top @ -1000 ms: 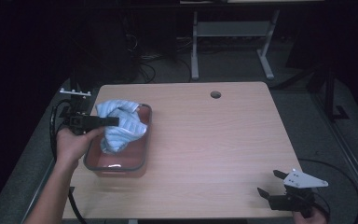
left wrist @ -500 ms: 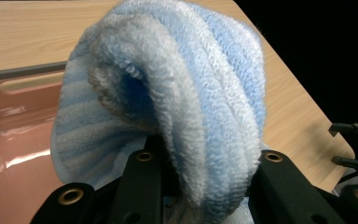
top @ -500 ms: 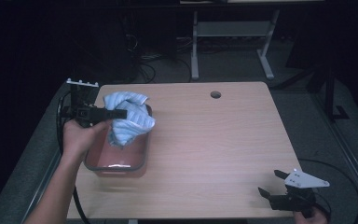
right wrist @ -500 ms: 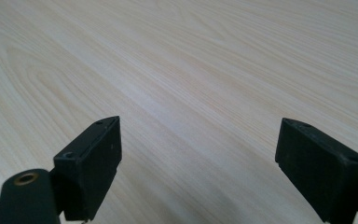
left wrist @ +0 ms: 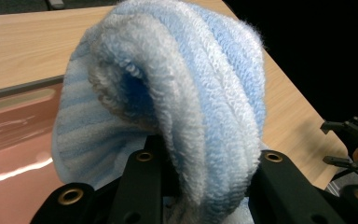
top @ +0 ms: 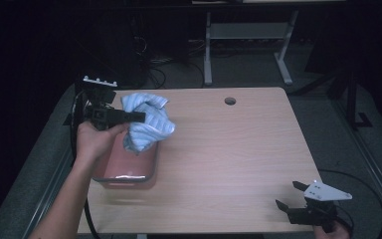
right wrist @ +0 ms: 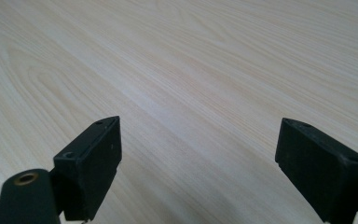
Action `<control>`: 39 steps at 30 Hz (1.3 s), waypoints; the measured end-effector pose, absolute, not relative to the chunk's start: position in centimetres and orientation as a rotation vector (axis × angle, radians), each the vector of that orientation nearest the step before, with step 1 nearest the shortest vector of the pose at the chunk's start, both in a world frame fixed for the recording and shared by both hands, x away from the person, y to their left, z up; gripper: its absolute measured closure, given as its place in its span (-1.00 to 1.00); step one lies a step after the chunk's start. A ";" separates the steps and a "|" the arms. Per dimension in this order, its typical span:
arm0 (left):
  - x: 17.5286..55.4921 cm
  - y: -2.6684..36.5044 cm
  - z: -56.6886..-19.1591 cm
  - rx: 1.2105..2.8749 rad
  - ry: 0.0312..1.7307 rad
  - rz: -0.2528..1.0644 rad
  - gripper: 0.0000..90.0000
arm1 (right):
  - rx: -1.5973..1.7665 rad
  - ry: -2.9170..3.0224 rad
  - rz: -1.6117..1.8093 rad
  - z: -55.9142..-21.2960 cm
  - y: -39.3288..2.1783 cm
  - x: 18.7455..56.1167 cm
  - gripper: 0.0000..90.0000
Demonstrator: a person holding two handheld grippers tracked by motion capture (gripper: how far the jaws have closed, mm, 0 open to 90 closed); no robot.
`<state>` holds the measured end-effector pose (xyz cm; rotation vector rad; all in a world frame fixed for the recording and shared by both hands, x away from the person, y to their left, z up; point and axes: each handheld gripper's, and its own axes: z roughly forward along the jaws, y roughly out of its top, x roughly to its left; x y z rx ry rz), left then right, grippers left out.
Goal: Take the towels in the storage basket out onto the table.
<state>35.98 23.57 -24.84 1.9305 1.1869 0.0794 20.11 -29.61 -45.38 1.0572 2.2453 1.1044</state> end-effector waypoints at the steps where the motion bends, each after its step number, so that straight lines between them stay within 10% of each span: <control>1: 36.0 23.3 -24.8 1.936 1.178 0.078 0.58 | 1.058 2.245 1.105 -45.4 -29.6 20.1 -0.69; 39: 37.6 14.7 -24.6 2.034 1.044 -0.003 0.58 | 1.053 2.253 1.107 -45.4 -29.5 20.1 -0.69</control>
